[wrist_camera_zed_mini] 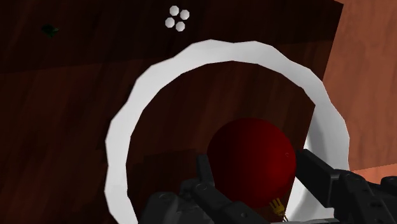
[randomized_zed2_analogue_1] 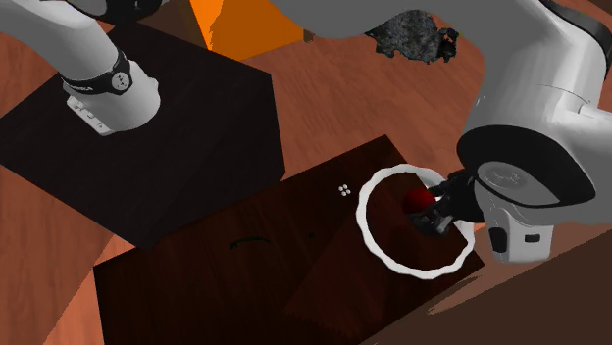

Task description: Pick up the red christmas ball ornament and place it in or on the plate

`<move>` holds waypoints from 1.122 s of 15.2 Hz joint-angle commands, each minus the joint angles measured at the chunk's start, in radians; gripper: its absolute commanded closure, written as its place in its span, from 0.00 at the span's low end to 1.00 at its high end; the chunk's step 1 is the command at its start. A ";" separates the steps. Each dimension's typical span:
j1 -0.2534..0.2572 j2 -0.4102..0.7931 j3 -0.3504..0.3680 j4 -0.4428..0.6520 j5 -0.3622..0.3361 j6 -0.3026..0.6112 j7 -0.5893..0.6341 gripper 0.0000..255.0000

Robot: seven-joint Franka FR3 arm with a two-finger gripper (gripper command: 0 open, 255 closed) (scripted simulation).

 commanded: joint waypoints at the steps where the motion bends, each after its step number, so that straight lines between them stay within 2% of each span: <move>1: -0.001 0.022 0.001 0.012 0.001 0.010 -0.002 1.00; 9: -0.002 0.035 0.001 0.018 0.001 0.017 -0.002 1.00; 10: -0.001 0.035 0.001 0.018 0.001 0.017 -0.002 0.00; 15: -0.001 0.035 0.001 0.018 0.001 0.017 -0.002 0.00; 17: -0.009 0.043 0.000 0.098 -0.003 -0.055 0.004 0.00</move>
